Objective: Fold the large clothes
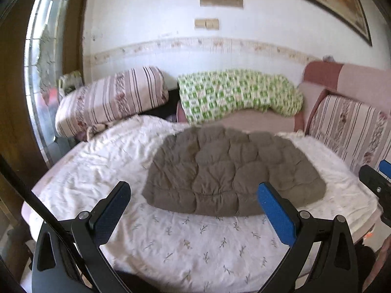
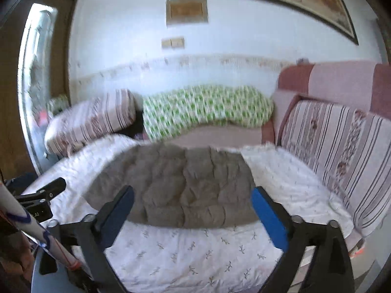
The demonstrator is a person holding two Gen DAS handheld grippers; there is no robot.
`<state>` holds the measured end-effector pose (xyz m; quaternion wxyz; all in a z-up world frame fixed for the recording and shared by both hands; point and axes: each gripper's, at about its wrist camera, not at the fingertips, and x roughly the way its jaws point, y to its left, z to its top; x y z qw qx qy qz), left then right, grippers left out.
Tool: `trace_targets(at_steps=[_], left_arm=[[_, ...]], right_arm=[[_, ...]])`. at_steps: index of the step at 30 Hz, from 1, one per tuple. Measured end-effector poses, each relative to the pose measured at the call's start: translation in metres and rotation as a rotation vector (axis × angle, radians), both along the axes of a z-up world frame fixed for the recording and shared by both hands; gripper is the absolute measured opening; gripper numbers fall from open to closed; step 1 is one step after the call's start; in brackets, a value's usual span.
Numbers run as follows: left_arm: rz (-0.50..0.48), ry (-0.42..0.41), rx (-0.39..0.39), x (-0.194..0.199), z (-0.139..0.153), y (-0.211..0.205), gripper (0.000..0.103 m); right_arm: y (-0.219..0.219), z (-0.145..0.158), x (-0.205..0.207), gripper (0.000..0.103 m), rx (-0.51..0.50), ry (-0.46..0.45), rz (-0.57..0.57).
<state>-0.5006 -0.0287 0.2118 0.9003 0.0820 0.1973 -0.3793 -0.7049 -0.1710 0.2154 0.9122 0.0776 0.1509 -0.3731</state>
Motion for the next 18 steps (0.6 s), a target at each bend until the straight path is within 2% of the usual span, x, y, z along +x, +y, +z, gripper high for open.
trace_targets(at_steps=[5, 10, 13, 16, 18], left_arm=[[0.05, -0.031, 0.002, -0.022, 0.026, 0.034, 0.103], [0.048, -0.027, 0.01, -0.033, 0.023, 0.049, 0.103], [0.067, -0.027, 0.026, -0.036, 0.015, 0.052, 0.103], [0.084, 0.011, 0.069, -0.031, 0.009, 0.049, 0.103], [0.111, 0.009, 0.166, -0.026, 0.005, 0.04, 0.103]], right_arm=[[0.036, 0.02, -0.014, 0.103, -0.016, -0.025, 0.021], [0.052, 0.015, -0.015, 0.103, 0.019, -0.026, 0.027], [0.048, 0.013, -0.01, 0.103, 0.026, 0.006, -0.002], [0.046, 0.013, -0.008, 0.103, 0.044, 0.005, -0.011], [0.045, 0.011, -0.003, 0.103, 0.041, 0.004, -0.016]])
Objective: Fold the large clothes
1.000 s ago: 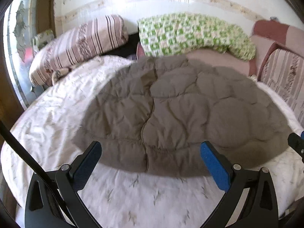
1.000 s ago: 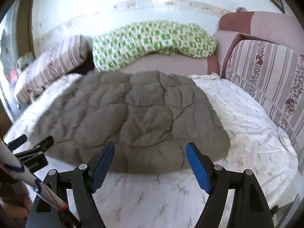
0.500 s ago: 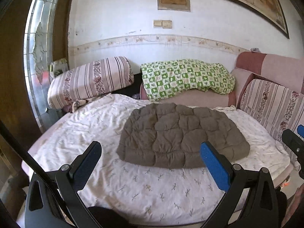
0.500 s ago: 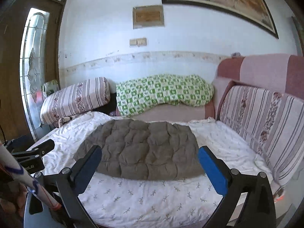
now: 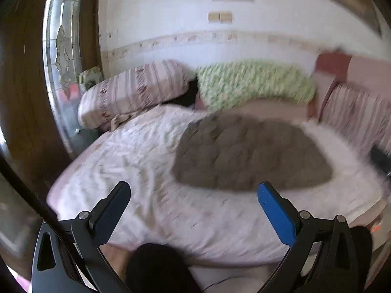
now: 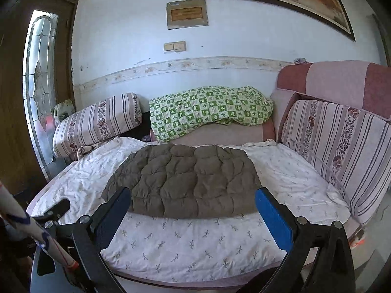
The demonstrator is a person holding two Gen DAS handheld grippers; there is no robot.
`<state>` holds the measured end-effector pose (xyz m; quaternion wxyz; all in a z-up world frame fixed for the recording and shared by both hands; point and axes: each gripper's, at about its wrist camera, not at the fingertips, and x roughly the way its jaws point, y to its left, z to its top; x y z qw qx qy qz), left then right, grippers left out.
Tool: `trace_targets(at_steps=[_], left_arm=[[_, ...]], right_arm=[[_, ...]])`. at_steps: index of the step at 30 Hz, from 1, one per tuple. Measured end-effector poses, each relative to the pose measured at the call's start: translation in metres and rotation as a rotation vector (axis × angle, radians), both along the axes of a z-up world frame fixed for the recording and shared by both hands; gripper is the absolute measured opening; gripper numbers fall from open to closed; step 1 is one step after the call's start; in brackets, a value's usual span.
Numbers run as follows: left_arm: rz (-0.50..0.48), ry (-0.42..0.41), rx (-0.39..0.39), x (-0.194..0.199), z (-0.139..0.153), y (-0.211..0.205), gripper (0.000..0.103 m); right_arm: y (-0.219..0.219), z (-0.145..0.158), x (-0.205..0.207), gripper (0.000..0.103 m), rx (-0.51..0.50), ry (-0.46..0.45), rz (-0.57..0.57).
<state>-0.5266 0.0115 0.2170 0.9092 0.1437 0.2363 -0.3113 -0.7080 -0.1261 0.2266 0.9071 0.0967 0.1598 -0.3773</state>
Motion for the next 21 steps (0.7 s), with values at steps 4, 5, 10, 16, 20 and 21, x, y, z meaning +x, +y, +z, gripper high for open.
trace_targets(at_steps=[4, 5, 10, 16, 20, 21], left_arm=[[0.013, -0.07, 0.135, 0.005, -0.017, -0.012, 0.103], [0.022, -0.082, 0.137, 0.006, -0.019, -0.012, 0.103], [-0.063, 0.025, 0.099, 0.022, -0.032, -0.02, 0.103], [-0.031, 0.096, 0.14, 0.043, -0.055, -0.033, 0.103], [0.004, 0.103, 0.173, 0.054, -0.066, -0.038, 0.103], [0.002, 0.108, 0.176, 0.056, -0.068, -0.04, 0.103]], right_arm=[[-0.004, -0.013, 0.015, 0.103, 0.014, 0.001, 0.011], [-0.007, -0.02, 0.02, 0.103, 0.03, 0.004, 0.023], [-0.024, -0.043, 0.039, 0.103, 0.076, 0.052, 0.034], [-0.037, -0.058, 0.049, 0.103, 0.089, 0.068, 0.028], [-0.042, -0.068, 0.058, 0.103, 0.099, 0.097, 0.031], [-0.042, -0.07, 0.059, 0.103, 0.101, 0.101, 0.031]])
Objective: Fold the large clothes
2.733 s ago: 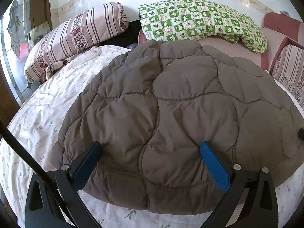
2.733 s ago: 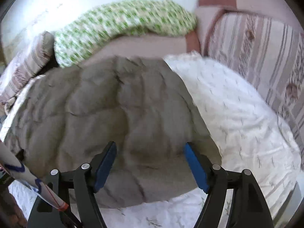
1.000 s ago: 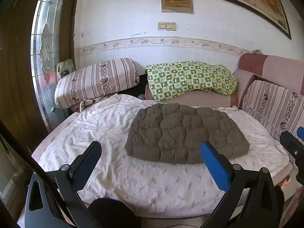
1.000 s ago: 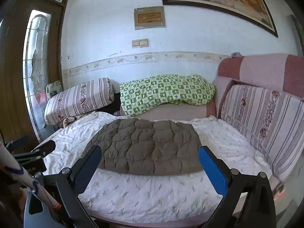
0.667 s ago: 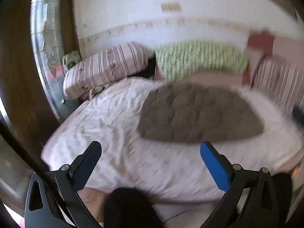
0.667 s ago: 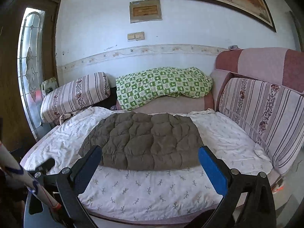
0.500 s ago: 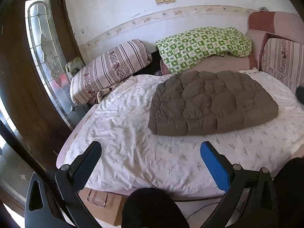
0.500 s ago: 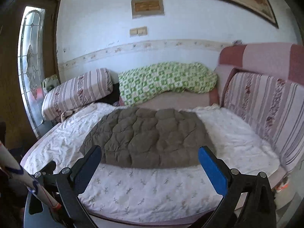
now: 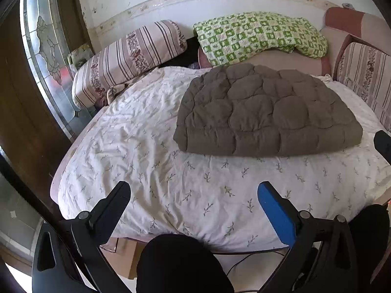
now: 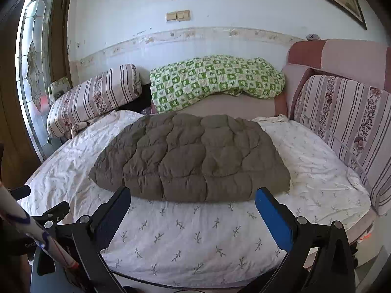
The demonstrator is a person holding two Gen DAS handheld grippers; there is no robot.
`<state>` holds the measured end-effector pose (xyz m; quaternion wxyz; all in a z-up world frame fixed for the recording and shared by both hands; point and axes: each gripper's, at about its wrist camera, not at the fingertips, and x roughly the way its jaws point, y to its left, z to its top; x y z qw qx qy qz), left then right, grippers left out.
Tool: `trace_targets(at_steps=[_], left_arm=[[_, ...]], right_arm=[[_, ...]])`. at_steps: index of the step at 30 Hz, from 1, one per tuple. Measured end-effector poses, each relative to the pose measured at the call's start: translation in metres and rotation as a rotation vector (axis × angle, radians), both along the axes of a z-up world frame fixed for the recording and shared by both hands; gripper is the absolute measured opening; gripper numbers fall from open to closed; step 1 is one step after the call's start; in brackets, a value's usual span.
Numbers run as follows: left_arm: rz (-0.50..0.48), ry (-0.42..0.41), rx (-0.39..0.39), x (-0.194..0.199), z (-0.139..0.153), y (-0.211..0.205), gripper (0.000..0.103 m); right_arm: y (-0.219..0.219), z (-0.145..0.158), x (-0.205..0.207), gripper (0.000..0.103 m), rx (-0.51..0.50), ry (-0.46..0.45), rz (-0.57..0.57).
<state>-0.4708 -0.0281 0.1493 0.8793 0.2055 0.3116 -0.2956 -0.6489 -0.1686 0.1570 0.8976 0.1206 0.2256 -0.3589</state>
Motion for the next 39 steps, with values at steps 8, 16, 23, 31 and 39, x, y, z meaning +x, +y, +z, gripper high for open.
trace_targets(at_steps=[8, 16, 23, 31, 39], left_arm=[[-0.001, -0.005, 0.029, 0.005, -0.01, -0.003, 0.103], [-0.007, -0.003, 0.029, 0.006, -0.011, -0.003, 0.103], [-0.009, -0.005, 0.032, 0.005, -0.012, -0.004, 0.103], [-0.015, -0.012, 0.032, 0.002, -0.012, -0.003, 0.103], [-0.017, -0.013, 0.033, 0.001, -0.012, -0.002, 0.103]], right_arm=[[-0.004, -0.008, 0.011, 0.103, 0.008, 0.029, 0.004], [0.001, -0.01, 0.015, 0.103, -0.006, 0.044, 0.009], [0.003, -0.01, 0.016, 0.103, -0.007, 0.044, 0.005], [0.005, -0.01, 0.012, 0.103, -0.008, 0.04, 0.0], [0.005, -0.01, 0.007, 0.103, -0.01, 0.038, -0.006]])
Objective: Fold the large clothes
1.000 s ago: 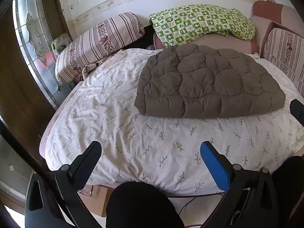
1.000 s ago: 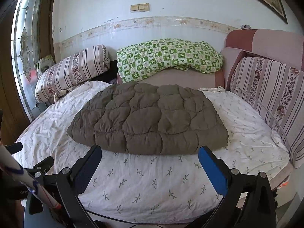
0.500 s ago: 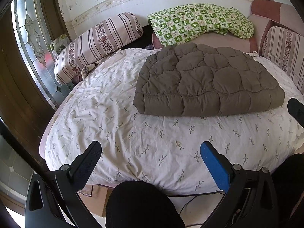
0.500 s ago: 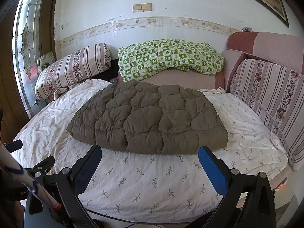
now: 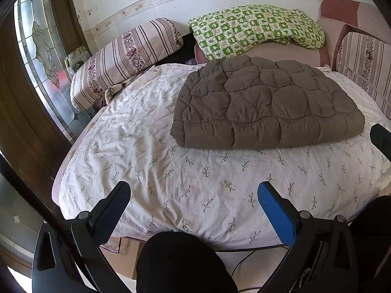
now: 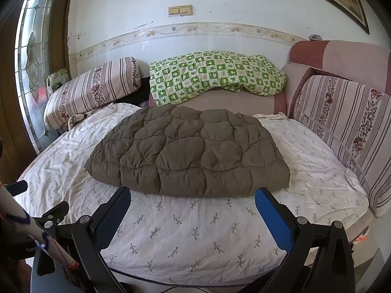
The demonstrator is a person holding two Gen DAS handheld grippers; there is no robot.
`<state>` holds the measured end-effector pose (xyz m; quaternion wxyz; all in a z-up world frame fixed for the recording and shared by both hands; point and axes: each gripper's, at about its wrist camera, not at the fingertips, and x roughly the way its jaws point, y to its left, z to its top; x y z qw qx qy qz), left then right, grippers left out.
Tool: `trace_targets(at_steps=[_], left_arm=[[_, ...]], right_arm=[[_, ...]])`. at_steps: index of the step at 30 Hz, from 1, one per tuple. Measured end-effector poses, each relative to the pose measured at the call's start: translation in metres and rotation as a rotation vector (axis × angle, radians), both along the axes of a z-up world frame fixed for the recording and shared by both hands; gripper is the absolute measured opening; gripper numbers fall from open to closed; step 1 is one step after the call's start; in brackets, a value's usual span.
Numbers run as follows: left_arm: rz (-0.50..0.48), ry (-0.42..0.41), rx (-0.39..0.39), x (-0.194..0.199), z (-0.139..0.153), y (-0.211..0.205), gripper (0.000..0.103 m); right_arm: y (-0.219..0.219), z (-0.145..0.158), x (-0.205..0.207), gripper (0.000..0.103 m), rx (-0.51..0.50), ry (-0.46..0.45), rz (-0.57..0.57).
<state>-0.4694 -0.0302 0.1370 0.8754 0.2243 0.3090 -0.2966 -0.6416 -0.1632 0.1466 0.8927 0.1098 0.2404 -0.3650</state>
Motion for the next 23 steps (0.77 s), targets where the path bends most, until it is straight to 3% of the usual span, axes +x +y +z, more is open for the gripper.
trace_targets(at_steps=[14, 23], left_arm=[[-0.005, 0.003, -0.002, -0.001, 0.0, 0.001, 0.103], [-0.043, 0.1, -0.06, 0.002, 0.002, 0.015, 0.103]], right_arm=[[-0.001, 0.001, -0.003, 0.103, -0.001, 0.0, -0.001], [-0.002, 0.007, -0.009, 0.103, -0.001, -0.003, -0.006]])
